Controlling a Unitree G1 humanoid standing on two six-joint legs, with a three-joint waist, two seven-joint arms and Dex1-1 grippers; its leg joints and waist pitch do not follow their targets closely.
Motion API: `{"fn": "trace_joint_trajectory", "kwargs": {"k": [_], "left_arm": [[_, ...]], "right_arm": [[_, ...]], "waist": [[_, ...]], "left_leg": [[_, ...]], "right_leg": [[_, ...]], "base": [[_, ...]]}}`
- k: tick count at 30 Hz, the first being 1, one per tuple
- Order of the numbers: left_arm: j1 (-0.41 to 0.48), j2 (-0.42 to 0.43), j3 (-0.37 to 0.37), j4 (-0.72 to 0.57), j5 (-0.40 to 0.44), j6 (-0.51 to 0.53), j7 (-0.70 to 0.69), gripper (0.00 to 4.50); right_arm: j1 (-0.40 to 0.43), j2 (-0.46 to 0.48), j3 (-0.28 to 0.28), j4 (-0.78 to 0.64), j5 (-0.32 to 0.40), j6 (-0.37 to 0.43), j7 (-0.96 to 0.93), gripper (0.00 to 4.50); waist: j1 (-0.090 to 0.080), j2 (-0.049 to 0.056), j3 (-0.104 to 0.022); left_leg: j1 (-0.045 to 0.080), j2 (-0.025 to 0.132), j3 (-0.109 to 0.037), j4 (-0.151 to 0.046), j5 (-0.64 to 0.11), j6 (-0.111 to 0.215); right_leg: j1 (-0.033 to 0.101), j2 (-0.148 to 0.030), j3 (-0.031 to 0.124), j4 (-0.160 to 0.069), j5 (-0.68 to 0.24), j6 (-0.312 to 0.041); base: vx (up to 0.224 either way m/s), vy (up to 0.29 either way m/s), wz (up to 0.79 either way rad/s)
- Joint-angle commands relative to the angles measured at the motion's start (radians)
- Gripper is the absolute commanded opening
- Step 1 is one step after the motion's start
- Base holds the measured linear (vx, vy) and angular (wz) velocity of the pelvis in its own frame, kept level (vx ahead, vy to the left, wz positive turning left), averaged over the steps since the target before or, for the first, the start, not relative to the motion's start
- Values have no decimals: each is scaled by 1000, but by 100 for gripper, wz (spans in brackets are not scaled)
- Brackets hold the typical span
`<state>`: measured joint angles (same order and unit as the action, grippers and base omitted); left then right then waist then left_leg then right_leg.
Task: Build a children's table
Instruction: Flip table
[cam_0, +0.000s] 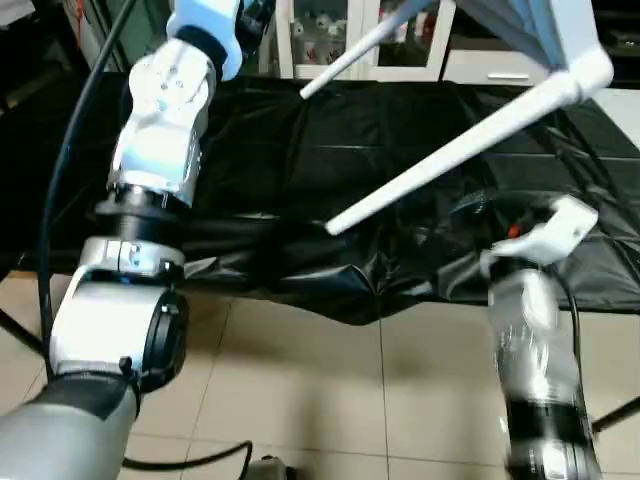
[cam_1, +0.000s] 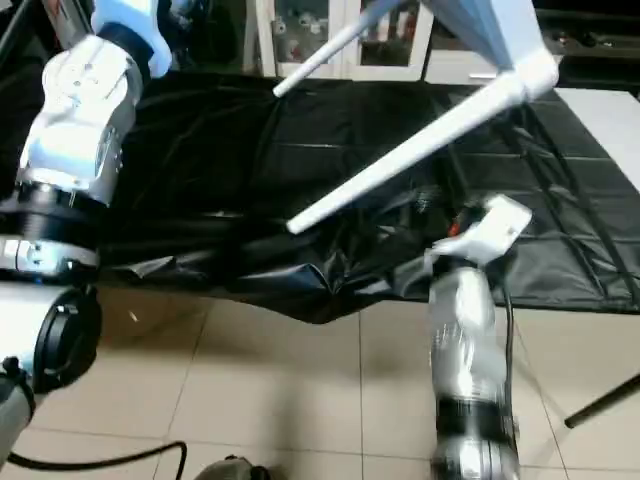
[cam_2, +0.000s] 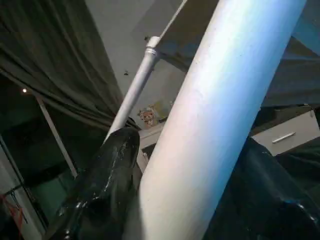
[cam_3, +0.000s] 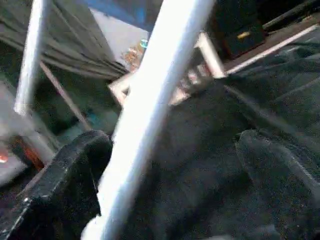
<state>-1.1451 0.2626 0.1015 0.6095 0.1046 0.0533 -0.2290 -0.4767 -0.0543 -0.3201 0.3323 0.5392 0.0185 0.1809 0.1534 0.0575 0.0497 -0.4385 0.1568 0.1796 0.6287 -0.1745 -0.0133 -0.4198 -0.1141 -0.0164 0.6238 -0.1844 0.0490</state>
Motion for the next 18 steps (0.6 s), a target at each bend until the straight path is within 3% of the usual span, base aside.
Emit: {"fn": "trace_joint_trajectory", "kwargs": {"k": [1,4,6,8,11,12,13,17,18], "left_arm": [[-7,-27,64,-42,-100,13,34,256],[-9,-28,61,-43,-104,16,30,254],[-8,-28,61,-44,-106,17,30,253],[-2,-29,65,-58,-107,27,28,252],[3,-28,67,-71,-107,33,29,252],[4,-27,68,-74,-107,35,30,252],[9,-24,69,-83,-107,40,31,251],[15,-19,73,-91,-106,44,34,251],[15,-19,73,-91,-106,44,34,251]], "right_arm": [[-60,-10,-9,87,46,17,93,450],[-174,-47,-26,262,-2,-30,97,450],[-198,-55,-33,297,-8,-37,95,450],[-281,-87,-40,417,-30,-62,91,450],[-327,-106,-52,495,-32,-59,70,450],[-339,-111,-55,516,-30,-62,74,450],[-368,-121,-62,567,-25,-69,88,450],[-406,-131,-71,635,-12,-57,124,450],[-406,-131,-71,635,-12,-57,124,422]], "waist": [[-11,-18,-81],[-15,-19,-84],[-12,-18,-85],[-12,-27,-88],[-9,-27,-88],[-8,-27,-88],[-8,-33,-88],[-8,-34,-85],[-10,-37,-86]], "left_leg": [[46,49,-20,-90,-216,39],[44,47,-18,-86,-180,31],[45,46,-15,-82,-151,36],[41,46,-15,-79,-110,55],[41,44,-9,-72,-87,82],[42,45,-9,-72,-85,87],[40,45,-8,-71,-84,101],[44,48,-6,-74,-119,98],[43,48,-7,-74,-126,97]], "right_leg": [[30,-26,5,-59,-82,-230],[33,-28,3,-54,-45,-250],[34,-28,3,-52,-19,-260],[41,-29,0,-45,15,-271],[39,-28,-1,-43,33,-288],[38,-28,-1,-43,32,-288],[40,-31,-1,-43,20,-291],[36,-31,0,-49,-32,-291],[38,-31,-1,-47,-33,-295]], "base": [[0,0,0],[0,0,0],[0,0,0],[0,0,0],[0,0,0],[0,0,0],[0,0,0],[0,0,0],[0,0,0]]}}
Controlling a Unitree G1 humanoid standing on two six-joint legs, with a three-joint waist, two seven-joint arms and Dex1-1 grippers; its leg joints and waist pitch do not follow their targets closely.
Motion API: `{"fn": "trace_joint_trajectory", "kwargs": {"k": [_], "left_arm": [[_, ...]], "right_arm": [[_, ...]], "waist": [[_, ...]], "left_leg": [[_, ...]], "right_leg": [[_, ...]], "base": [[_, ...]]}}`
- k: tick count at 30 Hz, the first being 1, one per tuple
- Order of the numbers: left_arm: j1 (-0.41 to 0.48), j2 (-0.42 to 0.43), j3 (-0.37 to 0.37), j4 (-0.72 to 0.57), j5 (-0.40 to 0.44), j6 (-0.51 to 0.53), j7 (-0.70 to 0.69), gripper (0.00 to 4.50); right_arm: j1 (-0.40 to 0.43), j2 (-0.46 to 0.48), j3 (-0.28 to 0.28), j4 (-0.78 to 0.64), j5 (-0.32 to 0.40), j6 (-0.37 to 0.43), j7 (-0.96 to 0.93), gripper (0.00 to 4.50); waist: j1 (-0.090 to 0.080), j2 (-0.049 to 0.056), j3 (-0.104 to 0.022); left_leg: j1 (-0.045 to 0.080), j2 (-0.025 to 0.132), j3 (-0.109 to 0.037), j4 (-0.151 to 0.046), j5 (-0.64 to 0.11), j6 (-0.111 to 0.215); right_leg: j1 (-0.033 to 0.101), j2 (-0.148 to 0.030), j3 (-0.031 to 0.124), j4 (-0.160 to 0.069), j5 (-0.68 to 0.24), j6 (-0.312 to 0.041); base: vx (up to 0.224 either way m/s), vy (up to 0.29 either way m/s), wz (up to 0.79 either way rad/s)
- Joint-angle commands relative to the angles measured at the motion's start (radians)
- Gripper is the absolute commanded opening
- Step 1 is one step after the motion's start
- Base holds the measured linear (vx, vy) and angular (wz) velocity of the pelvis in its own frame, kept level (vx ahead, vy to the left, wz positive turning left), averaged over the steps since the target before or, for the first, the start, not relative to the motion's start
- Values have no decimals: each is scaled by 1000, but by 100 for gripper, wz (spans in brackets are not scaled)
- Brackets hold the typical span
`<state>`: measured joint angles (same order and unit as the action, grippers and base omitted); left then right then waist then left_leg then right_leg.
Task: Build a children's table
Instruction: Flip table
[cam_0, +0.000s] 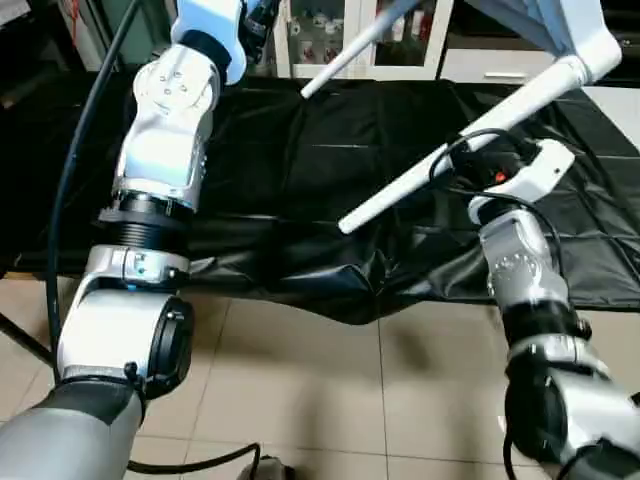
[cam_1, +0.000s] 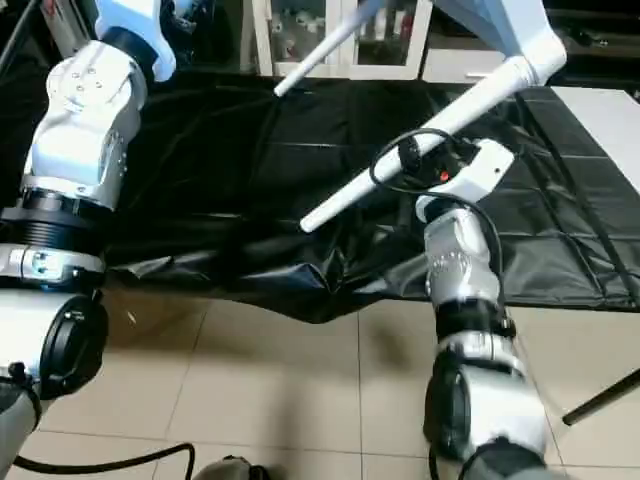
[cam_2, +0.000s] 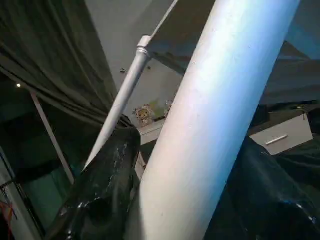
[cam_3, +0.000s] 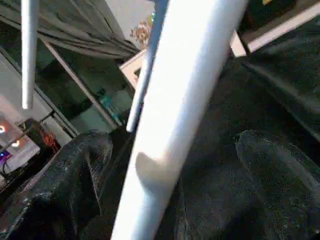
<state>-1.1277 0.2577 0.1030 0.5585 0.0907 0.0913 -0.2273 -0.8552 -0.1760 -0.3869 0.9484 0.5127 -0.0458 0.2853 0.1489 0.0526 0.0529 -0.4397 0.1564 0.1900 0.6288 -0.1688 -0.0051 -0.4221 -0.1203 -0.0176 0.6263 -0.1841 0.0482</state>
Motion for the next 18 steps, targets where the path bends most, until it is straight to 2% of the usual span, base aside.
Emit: {"fn": "trace_joint_trajectory", "kwargs": {"k": [1,3,4,5,8,9,10,11,13,14,18], "left_arm": [[0,-14,73,-42,-92,7,33,251],[0,-14,73,-42,-92,8,33,250],[2,-15,76,-43,-95,10,32,250],[2,-15,76,-43,-95,10,32,250],[2,-21,78,-50,-114,10,6,249],[4,-24,77,-55,-126,9,-16,249],[4,-24,77,-55,-126,9,-16,249],[7,-25,73,-62,-136,7,-33,248],[14,-27,69,-75,-149,16,-58,246],[25,-27,66,-94,-160,24,-71,246],[30,-26,66,-101,-165,28,-73,241]], "right_arm": [[-50,-15,-12,63,18,13,47,415],[-54,-16,-14,72,20,15,57,410],[-88,-23,-21,137,19,23,120,380],[-88,-23,-21,137,19,23,120,372],[-130,-37,-20,213,-5,21,149,362],[-139,-40,-22,222,-6,19,147,362],[-139,-40,-22,222,-6,19,147,333],[-148,-43,-23,231,-9,16,144,327],[-159,-46,-27,239,-10,10,143,313],[-172,-49,-30,249,-12,-4,144,313],[-178,-51,-33,259,-14,-11,150,277]], "waist": [[-5,-37,-88],[-5,-33,-86],[-8,-34,-87],[-8,-31,-85],[-6,-31,-84],[-7,-34,-85],[-7,-34,-84],[-6,-36,-84],[-5,-36,-85],[-4,-41,-85],[-2,-40,-87]], "left_leg": [[44,49,-15,-74,-132,91],[44,51,-14,-76,-147,91],[45,50,-14,-76,-158,89],[45,52,-14,-78,-171,84],[47,53,-13,-81,-188,73],[46,52,-12,-80,-186,70],[46,52,-12,-80,-185,70],[45,53,-11,-80,-184,72],[47,54,-12,-80,-183,70],[45,54,-11,-79,-164,76],[45,53,-8,-74,-133,93]], "right_leg": [[40,-24,0,-51,-33,-293],[36,-25,1,-52,-52,-295],[37,-24,0,-51,-58,-294],[36,-24,0,-53,-66,-294],[33,-25,0,-54,-77,-292],[35,-26,-1,-53,-73,-296],[34,-27,0,-53,-73,-298],[34,-27,0,-53,-73,-295],[33,-29,-1,-51,-73,-299],[35,-29,-1,-47,-55,-301],[32,-26,-1,-43,-12,-309]], "base": [[0,0,0],[0,0,0],[0,0,0],[0,0,0],[0,0,0],[0,0,0],[0,0,0],[0,0,0],[0,0,0],[0,0,0],[0,0,0]]}}
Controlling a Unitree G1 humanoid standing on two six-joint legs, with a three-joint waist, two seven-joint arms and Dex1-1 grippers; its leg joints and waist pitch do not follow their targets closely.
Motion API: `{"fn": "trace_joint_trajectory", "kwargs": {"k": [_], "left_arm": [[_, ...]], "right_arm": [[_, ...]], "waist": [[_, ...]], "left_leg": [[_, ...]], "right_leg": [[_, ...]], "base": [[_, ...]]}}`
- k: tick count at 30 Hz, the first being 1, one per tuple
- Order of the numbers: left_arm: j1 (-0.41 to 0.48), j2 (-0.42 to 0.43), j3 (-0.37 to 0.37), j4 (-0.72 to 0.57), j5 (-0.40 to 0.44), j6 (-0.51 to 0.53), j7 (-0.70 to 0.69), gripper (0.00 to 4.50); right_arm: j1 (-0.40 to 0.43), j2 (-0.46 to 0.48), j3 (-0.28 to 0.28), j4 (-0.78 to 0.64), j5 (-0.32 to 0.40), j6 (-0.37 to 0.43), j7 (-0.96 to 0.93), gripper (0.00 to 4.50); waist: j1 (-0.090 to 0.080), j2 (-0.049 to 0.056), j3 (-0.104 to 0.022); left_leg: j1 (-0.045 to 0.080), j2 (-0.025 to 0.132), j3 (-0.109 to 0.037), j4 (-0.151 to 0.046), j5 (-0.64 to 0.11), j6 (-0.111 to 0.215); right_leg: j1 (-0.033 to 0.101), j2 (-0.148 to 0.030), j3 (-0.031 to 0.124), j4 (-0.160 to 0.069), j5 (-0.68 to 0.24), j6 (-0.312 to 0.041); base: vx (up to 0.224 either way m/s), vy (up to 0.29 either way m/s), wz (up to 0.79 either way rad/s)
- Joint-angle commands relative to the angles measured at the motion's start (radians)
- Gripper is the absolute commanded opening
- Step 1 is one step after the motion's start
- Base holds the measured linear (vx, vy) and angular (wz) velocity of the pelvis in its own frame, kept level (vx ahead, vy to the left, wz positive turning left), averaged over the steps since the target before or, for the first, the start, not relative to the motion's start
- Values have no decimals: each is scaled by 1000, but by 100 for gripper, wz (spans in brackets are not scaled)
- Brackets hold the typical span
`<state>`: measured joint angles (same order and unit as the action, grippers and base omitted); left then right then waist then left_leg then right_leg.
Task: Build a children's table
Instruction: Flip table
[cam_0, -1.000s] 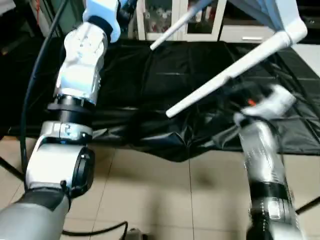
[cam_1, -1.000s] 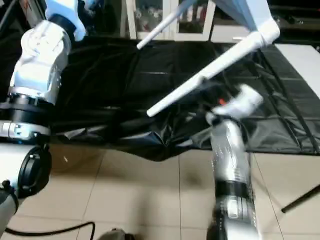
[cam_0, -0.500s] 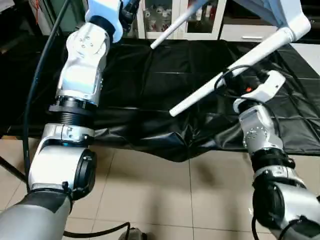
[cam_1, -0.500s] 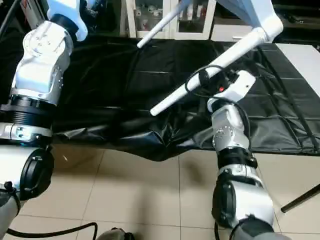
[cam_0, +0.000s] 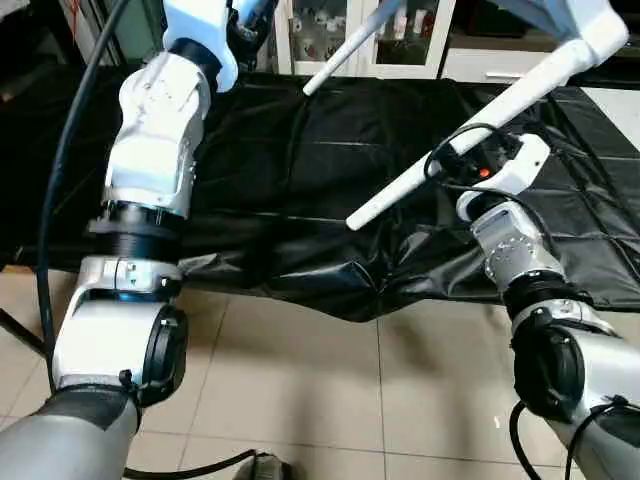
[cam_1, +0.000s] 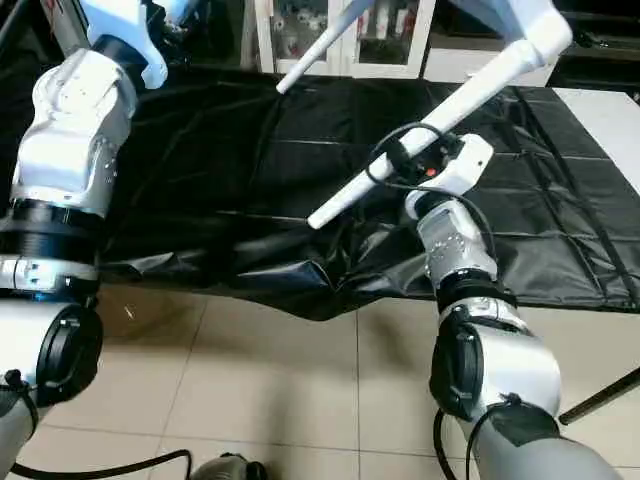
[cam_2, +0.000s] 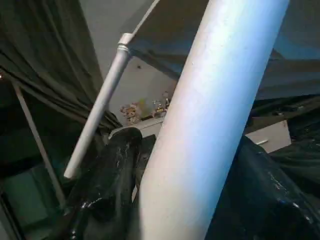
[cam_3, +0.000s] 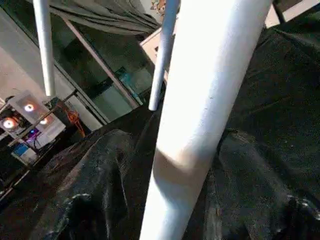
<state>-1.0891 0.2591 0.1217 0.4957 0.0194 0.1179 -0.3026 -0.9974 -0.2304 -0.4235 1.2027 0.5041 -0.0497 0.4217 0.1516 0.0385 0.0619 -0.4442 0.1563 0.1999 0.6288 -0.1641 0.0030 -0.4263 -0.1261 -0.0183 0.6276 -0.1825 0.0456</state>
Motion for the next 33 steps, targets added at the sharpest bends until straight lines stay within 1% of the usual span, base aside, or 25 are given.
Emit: {"fn": "trace_joint_trajectory", "kwargs": {"k": [1,2,3,4,5,6,7,9,10,11,12,13,15,16,17,18,19,20,22,25,26,27,28,30,33], "left_arm": [[-4,-27,49,-46,-101,1,-4,240],[8,-23,48,-64,-112,2,-25,240],[14,-20,47,-74,-117,4,-37,239],[22,-18,48,-88,-128,2,-54,238],[29,-17,50,-104,-145,0,-82,238],[29,-17,50,-104,-145,0,-82,236],[41,-9,46,-123,-157,-1,-118,233],[60,4,34,-141,-165,-4,-162,229],[66,9,30,-146,-169,-13,-181,226],[69,11,28,-149,-171,-15,-188,222],[75,14,26,-155,-175,-19,-200,219],[86,22,26,-168,-194,-22,-228,217],[93,30,27,-174,-206,-21,-246,211],[102,39,26,-177,-213,-21,-270,208],[103,40,26,-177,-213,-21,-270,203],[110,49,28,-173,-206,-22,-274,203],[112,54,31,-167,-202,-25,-270,197],[112,57,37,-156,-195,-30,-258,197],[115,66,45,-129,-181,-39,-239,192],[128,70,44,-100,-172,-49,-232,189],[131,70,43,-95,-172,-49,-233,188],[141,71,40,-84,-169,-50,-232,188],[145,70,39,-79,-171,-50,-235,187],[156,67,36,-68,-168,-54,-237,185],[170,64,28,-44,-156,-65,-230,183]], "right_arm": [[-40,1,0,12,-6,-11,18,264],[-47,-6,-2,30,-15,-25,20,253],[-49,-9,-3,37,-19,-29,18,245],[-51,-13,-4,44,-22,-35,16,241],[-54,-18,-5,51,-26,-40,13,241],[-54,-18,-5,51,-26,-40,13,226],[-58,-23,-7,58,-30,-45,5,212],[-60,-25,-5,62,-34,-48,3,200],[-60,-27,-2,63,-38,-49,4,194],[-61,-27,-1,63,-40,-50,5,181],[-61,-28,1,64,-43,-51,6,168],[-65,-29,-1,71,-48,-56,10,161],[-67,-30,-3,76,-52,-59,12,155],[-69,-32,0,79,-58,-66,14,150],[-69,-32,-1,80,-58,-66,14,135],[-70,-33,-3,84,-62,-71,18,135],[-71,-33,-5,85,-64,-73,20,115],[-70,-34,-5,85,-66,-76,21,115],[-67,-37,-2,82,-74,-86,23,95],[-63,-38,2,77,-87,-103,21,67],[-62,-39,4,76,-89,-105,19,64],[-58,-38,9,73,-97,-113,15,64],[-56,-38,11,72,-99,-119,18,64],[-50,-37,17,67,-105,-129,27,64],[-39,-34,25,59,-120,-141,39,64]], "waist": [[-4,-32,-98],[-3,-36,-100],[1,-36,-104],[0,-38,-102],[1,-39,-100],[1,-37,-100],[1,-40,-98],[0,-38,-96],[-1,-42,-96],[-1,-39,-95],[-1,-38,-94],[-3,-47,-93],[-4,-43,-92],[-6,-45,-91],[-8,-45,-91],[-11,-45,-90],[-11,-46,-90],[-12,-45,-89],[-13,-47,-90],[-14,-46,-90],[-14,-48,-90],[-14,-46,-90],[-15,-47,-90],[-14,-42,-91],[-15,-41,-89]], "left_leg": [[48,52,-17,-71,-120,92],[46,51,-16,-67,-102,103],[42,52,-17,-62,-68,116],[40,51,-15,-61,-60,123],[39,51,-14,-58,-59,133],[39,51,-14,-58,-62,135],[41,52,-13,-59,-70,135],[40,54,-14,-62,-88,125],[42,55,-14,-64,-96,118],[44,54,-14,-65,-106,109],[44,55,-14,-66,-112,105],[43,55,-13,-68,-121,99],[44,55,-14,-70,-132,90],[44,55,-14,-72,-145,81],[45,55,-14,-74,-157,72],[46,55,-14,-75,-169,64],[47,55,-14,-76,-175,62],[47,56,-14,-78,-184,56],[46,55,-14,-77,-180,54],[46,54,-14,-77,-181,53],[45,54,-13,-76,-178,55],[46,54,-13,-76,-176,55],[45,54,-13,-75,-174,59],[47,54,-13,-75,-180,58],[48,55,-13,-77,-201,52]], "right_leg": [[38,-20,-1,-41,9,-310],[38,-21,-1,-39,26,-316],[38,-23,-2,-32,51,-324],[34,-20,-2,-31,59,-327],[32,-20,-3,-30,56,-332],[32,-20,-2,-31,50,-332],[29,-17,-3,-32,39,-331],[29,-18,-3,-33,8,-329],[28,-16,-3,-34,-1,-324],[27,-16,-3,-33,-7,-320],[26,-16,-3,-34,-12,-318],[28,-16,-2,-35,-18,-314],[28,-19,-2,-36,-29,-310],[26,-17,-2,-37,-40,-305],[26,-18,-2,-38,-52,-301],[26,-18,-1,-40,-59,-296],[26,-19,0,-41,-61,-294],[25,-18,0,-42,-66,-290],[26,-18,0,-40,-57,-286],[26,-20,1,-42,-60,-282],[27,-19,1,-41,-55,-282],[27,-20,2,-41,-52,-283],[27,-19,1,-41,-48,-284],[26,-18,2,-40,-48,-285],[25,-16,1,-43,-64,-285]], "base": [[0,0,0],[0,0,0],[0,0,0],[0,0,0],[0,0,0],[0,0,0],[0,0,0],[0,0,0],[0,0,0],[0,0,0],[0,0,0],[0,0,0],[0,0,0],[0,0,0],[0,0,0],[0,0,0],[0,0,0],[0,0,0],[0,0,0],[0,0,0],[0,0,0],[0,0,0],[0,0,0],[0,0,0],[0,0,0]]}}
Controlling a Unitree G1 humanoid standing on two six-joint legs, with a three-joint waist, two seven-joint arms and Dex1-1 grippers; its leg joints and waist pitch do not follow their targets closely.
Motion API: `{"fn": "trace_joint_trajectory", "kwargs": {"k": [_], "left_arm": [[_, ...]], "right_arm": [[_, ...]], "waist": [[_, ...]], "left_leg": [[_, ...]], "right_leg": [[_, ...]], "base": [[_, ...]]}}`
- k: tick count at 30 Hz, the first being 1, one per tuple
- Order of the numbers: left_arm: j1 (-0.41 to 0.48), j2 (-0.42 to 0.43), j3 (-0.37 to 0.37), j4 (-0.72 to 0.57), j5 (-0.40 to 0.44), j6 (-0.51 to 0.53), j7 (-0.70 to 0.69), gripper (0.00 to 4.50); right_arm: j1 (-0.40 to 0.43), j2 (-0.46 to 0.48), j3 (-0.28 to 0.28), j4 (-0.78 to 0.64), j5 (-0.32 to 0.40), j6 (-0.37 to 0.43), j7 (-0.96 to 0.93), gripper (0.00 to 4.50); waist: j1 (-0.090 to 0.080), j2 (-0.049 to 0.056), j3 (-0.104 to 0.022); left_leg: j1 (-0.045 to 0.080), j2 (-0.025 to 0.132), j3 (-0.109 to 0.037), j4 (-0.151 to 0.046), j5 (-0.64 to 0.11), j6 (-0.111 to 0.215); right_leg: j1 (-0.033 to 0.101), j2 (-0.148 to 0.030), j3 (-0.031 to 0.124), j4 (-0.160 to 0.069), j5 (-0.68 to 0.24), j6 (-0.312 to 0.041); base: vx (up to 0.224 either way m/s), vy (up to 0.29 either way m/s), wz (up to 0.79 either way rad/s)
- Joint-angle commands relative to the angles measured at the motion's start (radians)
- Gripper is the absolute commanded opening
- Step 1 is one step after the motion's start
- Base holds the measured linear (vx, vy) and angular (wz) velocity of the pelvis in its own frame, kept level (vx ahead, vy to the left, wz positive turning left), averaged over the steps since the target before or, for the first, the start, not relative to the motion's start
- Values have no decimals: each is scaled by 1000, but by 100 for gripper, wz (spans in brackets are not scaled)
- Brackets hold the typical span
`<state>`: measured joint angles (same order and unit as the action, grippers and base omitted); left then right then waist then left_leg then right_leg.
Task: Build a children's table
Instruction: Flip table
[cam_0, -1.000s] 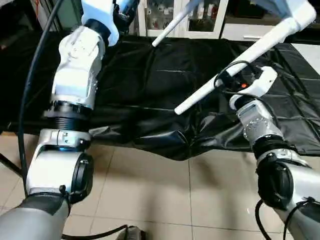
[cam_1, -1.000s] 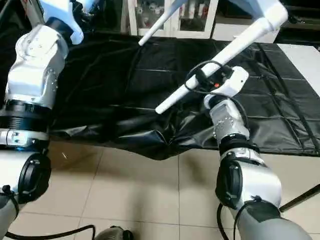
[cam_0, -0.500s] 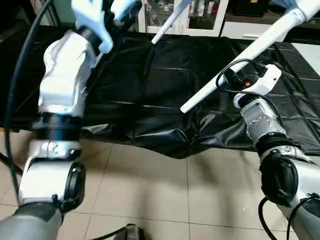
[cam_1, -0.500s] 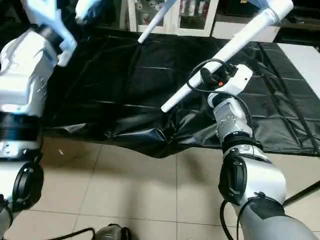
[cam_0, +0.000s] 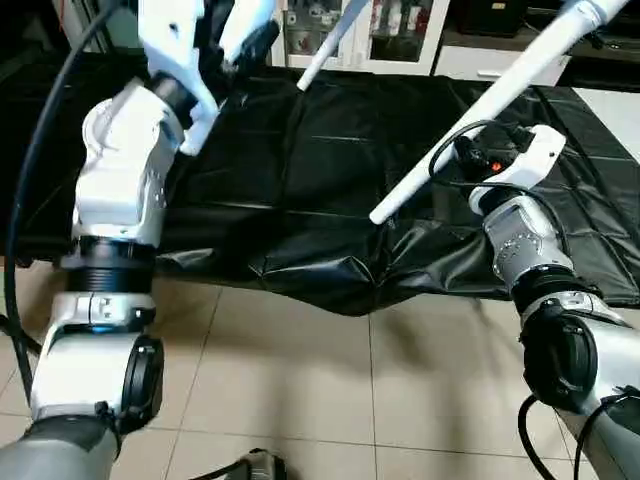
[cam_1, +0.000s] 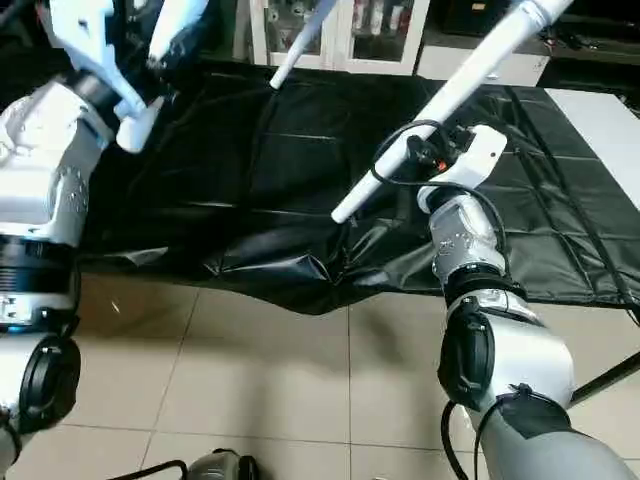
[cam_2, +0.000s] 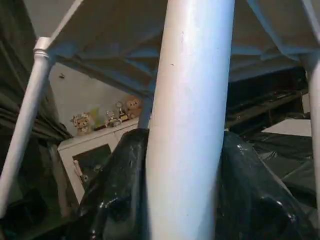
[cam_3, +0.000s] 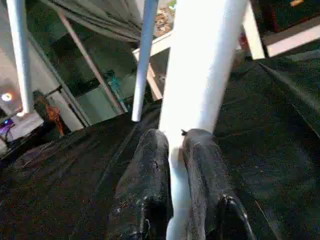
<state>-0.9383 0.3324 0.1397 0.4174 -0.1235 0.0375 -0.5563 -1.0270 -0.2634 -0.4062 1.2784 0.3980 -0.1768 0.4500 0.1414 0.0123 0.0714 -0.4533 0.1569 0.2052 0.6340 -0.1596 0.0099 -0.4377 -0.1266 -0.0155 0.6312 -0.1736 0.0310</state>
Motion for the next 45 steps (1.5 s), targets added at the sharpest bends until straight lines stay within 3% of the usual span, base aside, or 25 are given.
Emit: {"fn": "trace_joint_trajectory", "kwargs": {"k": [1,11,17,19,22,23,25,28,31,32,35,36,37,39,40,41,42,43,45], "left_arm": [[23,-8,6,46,-7,10,28,182],[53,5,-22,123,29,-26,29,169],[97,-25,-55,110,32,-23,17,164],[119,-44,-78,103,36,-19,11,163],[126,-53,-87,102,38,-18,11,162],[128,-59,-93,111,41,-23,15,162],[130,-72,-104,138,50,-38,22,162],[131,-88,-115,170,64,-53,24,162],[125,-109,-128,223,76,-72,28,162],[121,-115,-129,241,78,-78,29,162],[98,-130,-137,324,96,-110,41,162],[84,-132,-139,364,106,-119,55,162],[68,-132,-140,406,120,-124,81,162],[50,-128,-141,452,136,-130,109,162],[20,-108,-146,532,177,-127,190,162],[10,-100,-144,557,184,-130,212,162],[7,-97,-143,565,185,-132,216,162],[-1,-89,-140,585,187,-135,225,162],[-18,-71,-137,629,192,-148,243,162]], "right_arm": [[-5,0,8,-19,-17,-19,16,64],[30,-3,2,-32,-25,-49,32,64],[64,11,7,-53,-33,-68,41,64],[94,29,10,-81,-29,-79,49,64],[112,41,13,-100,-27,-83,54,64],[131,55,17,-122,-26,-88,58,64],[181,88,31,-176,-27,-98,63,64],[236,120,52,-232,-37,-101,58,64],[317,155,93,-316,-62,-109,59,64],[333,160,100,-333,-66,-110,58,64],[391,179,114,-413,-71,-97,46,64],[414,187,118,-451,-69,-88,39,64],[438,193,125,-491,-69,-76,32,64],[461,198,135,-527,-74,-68,25,64],[499,204,153,-581,-84,-57,17,64],[514,207,157,-605,-85,-50,12,64],[520,208,159,-615,-84,-46,10,64],[533,211,162,-639,-82,-36,5,64],[566,216,170,-693,-79,-17,-5,64]], "waist": [[-5,-14,-99],[-13,-8,-92],[-15,-10,-91],[-16,-16,-89],[-14,-12,-90],[-15,-17,-89],[-12,-13,-89],[-13,-15,-88],[-14,-10,-92],[-16,-13,-91],[-18,-16,-90],[-17,-8,-90],[-18,-13,-88],[-21,-8,-86],[-20,-9,-82],[-21,3,-80],[-25,-3,-79],[-34,-8,-80],[-39,1,-85]], "left_leg": [[58,54,-18,-84,-217,38],[66,57,-27,-103,-392,-44],[69,58,-30,-107,-451,-69],[70,59,-30,-109,-477,-71],[75,60,-32,-112,-489,-78],[74,60,-32,-114,-497,-81],[79,60,-33,-116,-514,-89],[77,61,-36,-122,-536,-103],[81,61,-39,-130,-542,-118],[80,60,-37,-132,-528,-117],[78,59,-38,-134,-548,-117],[78,60,-39,-134,-545,-118],[79,59,-37,-135,-557,-120],[78,58,-42,-137,-588,-126],[86,58,-44,-137,-637,-138],[90,56,-45,-138,-664,-146],[90,56,-47,-140,-686,-149],[78,55,-56,-146,-690,-151],[85,61,-55,-160,-686,-159]], "right_leg": [[36,-15,-1,-47,-81,-267],[24,-20,0,-64,-233,-211],[17,-23,1,-72,-281,-193],[14,-23,1,-77,-312,-183],[9,-23,1,-79,-318,-174],[9,-21,1,-80,-322,-169],[3,-22,2,-82,-329,-158],[5,-23,1,-86,-338,-147],[10,-23,-1,-89,-320,-137],[9,-20,-1,-90,-292,-137],[11,-25,1,-93,-320,-131],[10,-25,2,-95,-320,-126],[5,-23,2,-99,-332,-115],[7,-25,1,-102,-375,-103],[-3,-24,0,-114,-428,-85],[-7,-21,0,-116,-452,-78],[-4,-23,-2,-120,-477,-72],[14,-27,-10,-120,-494,-73],[19,-25,-17,-120,-447,-89]], "base": [[0,0,0],[0,0,0],[0,0,0],[0,0,0],[0,0,0],[0,0,0],[0,0,0],[0,0,0],[0,0,0],[0,0,0],[0,0,0],[0,0,0],[0,0,0],[0,0,0],[0,0,0],[0,0,0],[0,0,0],[0,0,0],[0,0,0]]}}
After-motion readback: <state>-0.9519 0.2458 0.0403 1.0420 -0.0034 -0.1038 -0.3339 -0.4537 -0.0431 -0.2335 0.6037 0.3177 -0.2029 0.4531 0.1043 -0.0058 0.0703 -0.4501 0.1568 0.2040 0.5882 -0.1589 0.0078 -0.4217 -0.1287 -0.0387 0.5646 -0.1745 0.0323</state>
